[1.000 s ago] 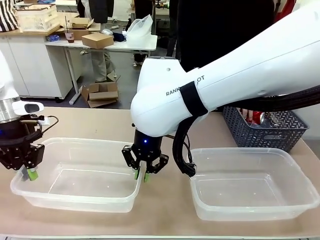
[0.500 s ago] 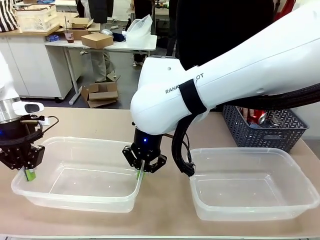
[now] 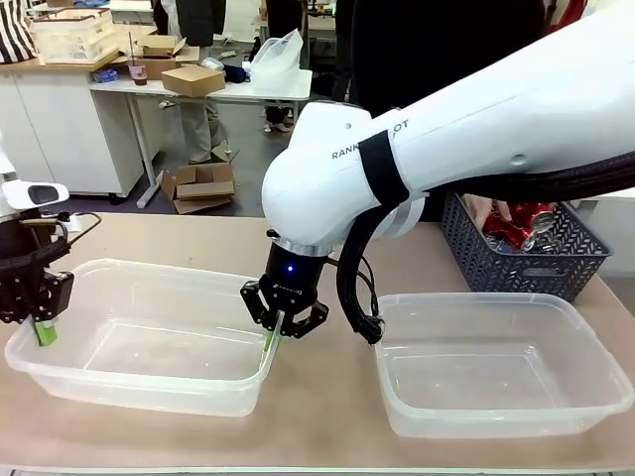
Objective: Sort the waste into each basket.
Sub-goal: Pick up the Organizing box on the left side of the table and lift it.
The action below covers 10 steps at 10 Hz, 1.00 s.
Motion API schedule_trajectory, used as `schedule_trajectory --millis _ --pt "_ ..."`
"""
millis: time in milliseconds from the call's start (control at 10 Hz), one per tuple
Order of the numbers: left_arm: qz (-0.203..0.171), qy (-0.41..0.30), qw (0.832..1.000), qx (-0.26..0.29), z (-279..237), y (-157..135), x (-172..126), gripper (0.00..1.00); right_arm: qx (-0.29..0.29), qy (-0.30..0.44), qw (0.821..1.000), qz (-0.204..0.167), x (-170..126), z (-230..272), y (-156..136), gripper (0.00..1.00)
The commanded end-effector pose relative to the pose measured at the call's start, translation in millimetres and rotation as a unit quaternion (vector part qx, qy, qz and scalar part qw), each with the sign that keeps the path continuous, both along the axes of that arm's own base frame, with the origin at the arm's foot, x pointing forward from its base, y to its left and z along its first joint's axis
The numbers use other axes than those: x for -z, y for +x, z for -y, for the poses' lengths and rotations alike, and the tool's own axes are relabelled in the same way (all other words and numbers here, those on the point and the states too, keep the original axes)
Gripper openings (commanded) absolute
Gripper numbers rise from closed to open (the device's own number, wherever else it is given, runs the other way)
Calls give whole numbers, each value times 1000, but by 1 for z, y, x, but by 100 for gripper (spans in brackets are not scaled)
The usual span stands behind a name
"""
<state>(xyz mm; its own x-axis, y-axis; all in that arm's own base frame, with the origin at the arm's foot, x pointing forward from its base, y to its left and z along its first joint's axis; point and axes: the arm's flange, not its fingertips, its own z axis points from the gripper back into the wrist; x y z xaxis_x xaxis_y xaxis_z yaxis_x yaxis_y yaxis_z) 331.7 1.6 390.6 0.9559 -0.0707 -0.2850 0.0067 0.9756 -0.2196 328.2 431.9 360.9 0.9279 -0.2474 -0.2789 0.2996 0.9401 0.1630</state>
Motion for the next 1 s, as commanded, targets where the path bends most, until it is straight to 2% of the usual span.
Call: schedule_trajectory --millis 0,100,200,400,500,600,900 --pt "50 27 996 -70 -23 9 -167 0 -48 -22 997 -55 -103 0 3 0" --pt "53 29 996 -72 -23 10 -175 0 -60 -21 996 -56 -110 -3 2 0" --pt "42 21 997 -64 -27 12 -198 0 -79 -36 995 -51 -135 -13 -3 0" --pt "65 29 994 -82 -31 12 -232 0 -112 -52 991 -52 -180 -29 -9 0" --pt "73 32 992 -102 -34 9 -230 0 -101 -48 993 -41 -197 -30 -9 0" --pt "39 16 998 -42 -16 -9 -225 0 -83 8 996 -22 -194 -25 -10 0" --pt "39 16 998 -42 -16 -9 -225 0 -83 8 996 -22 -194 -25 -10 0"
